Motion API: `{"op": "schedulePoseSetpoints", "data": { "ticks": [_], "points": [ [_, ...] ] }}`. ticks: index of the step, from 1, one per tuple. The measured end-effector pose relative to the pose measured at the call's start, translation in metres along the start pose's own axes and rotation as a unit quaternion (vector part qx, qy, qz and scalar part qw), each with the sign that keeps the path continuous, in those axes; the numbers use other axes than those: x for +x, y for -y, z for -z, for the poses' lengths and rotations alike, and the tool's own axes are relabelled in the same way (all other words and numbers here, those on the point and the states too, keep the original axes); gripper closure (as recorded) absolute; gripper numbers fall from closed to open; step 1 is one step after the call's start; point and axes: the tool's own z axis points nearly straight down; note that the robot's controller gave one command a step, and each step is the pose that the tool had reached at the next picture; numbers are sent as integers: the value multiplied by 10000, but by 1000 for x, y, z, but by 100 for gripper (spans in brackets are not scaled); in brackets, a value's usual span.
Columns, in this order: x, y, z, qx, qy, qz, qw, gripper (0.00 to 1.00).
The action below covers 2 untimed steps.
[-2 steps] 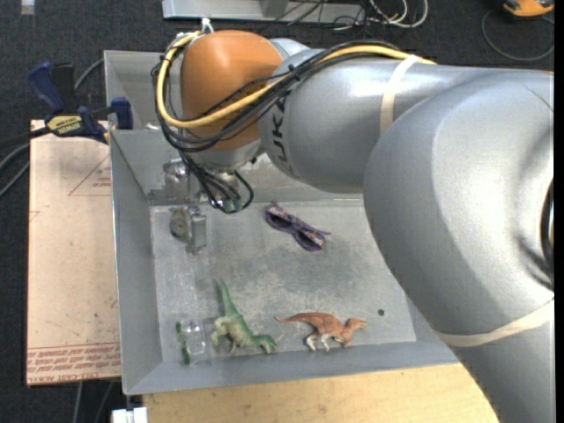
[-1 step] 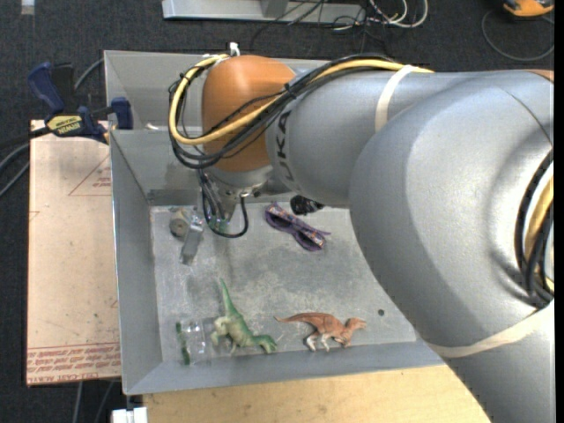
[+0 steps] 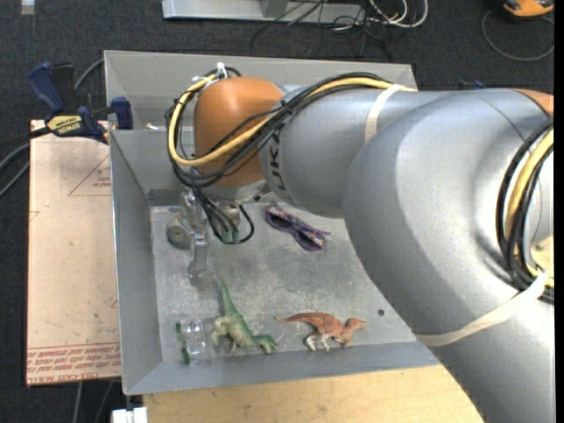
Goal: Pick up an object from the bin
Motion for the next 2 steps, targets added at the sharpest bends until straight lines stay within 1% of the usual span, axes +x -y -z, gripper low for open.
{"op": "schedulePoseSetpoints", "data": {
  "ticks": [1, 2],
  "points": [
    [16, -3, 2, 15, -45, -2512, 9679, 100],
    [16, -3, 2, 15, -45, -2511, 9679, 100]
  ]
}}
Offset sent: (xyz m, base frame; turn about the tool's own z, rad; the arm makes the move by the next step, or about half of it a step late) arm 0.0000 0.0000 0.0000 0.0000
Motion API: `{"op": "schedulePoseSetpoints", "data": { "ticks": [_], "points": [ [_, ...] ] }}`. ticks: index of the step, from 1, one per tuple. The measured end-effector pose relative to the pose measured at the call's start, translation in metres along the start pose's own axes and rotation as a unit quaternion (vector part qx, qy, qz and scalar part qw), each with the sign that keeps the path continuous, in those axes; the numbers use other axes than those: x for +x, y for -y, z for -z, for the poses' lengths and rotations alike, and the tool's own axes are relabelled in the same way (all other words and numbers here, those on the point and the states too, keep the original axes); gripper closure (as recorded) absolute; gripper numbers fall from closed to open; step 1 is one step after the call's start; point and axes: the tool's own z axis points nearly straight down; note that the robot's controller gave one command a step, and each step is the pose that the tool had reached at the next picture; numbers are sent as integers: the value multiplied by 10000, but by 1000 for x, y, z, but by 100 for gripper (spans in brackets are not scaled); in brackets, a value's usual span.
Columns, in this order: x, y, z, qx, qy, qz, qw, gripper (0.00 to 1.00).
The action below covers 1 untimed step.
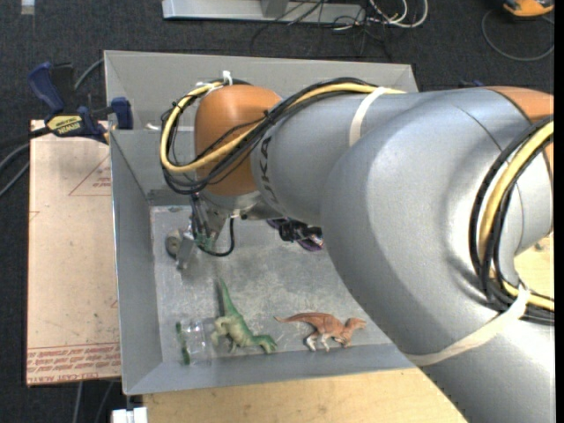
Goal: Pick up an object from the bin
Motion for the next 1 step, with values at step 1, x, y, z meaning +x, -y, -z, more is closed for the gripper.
{"op": "schedulePoseSetpoints", "data": {
  "ticks": [1],
  "points": [
    [1, 1, 2, 9, -8, 0, 10000, 100]
  ]
}}
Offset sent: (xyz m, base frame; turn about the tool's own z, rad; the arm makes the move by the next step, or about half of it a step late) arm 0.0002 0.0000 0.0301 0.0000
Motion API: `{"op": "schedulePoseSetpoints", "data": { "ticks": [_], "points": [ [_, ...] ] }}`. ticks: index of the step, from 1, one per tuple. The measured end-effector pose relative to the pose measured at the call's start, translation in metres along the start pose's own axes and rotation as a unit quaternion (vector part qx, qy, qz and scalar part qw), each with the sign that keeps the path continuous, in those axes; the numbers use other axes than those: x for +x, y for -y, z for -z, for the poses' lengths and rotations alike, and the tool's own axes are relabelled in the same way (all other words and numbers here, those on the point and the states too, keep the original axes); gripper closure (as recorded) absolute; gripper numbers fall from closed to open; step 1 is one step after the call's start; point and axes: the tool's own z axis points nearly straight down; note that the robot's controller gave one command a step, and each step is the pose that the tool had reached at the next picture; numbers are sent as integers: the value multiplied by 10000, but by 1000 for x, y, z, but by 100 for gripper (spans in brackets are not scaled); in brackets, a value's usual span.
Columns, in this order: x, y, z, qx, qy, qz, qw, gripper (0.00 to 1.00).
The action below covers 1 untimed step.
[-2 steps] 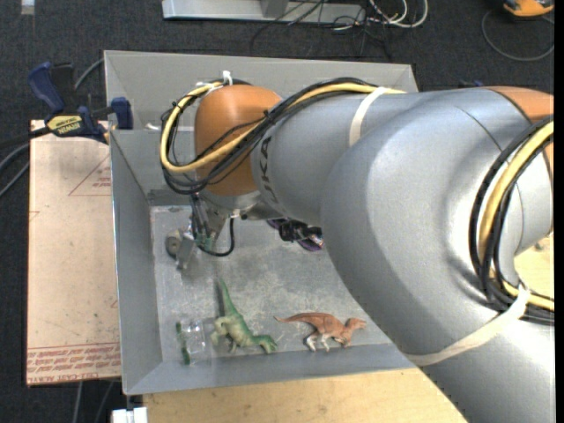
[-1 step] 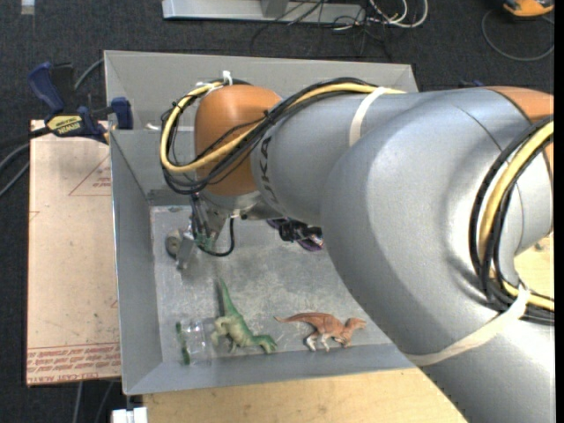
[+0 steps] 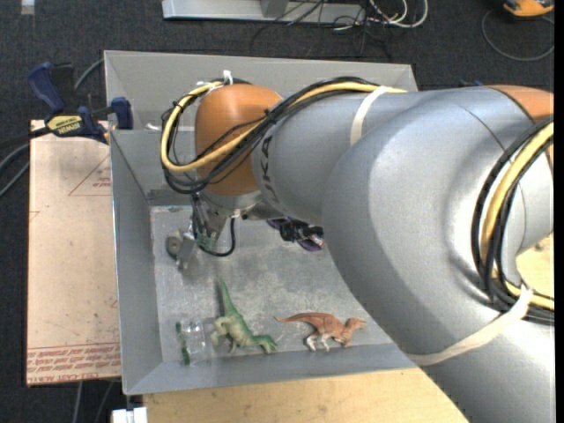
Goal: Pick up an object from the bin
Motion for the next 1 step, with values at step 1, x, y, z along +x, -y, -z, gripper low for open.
{"op": "schedulePoseSetpoints", "data": {
  "ticks": [1],
  "points": [
    [1, 1, 14, 16, -20, 1, 10000, 100]
  ]
}}
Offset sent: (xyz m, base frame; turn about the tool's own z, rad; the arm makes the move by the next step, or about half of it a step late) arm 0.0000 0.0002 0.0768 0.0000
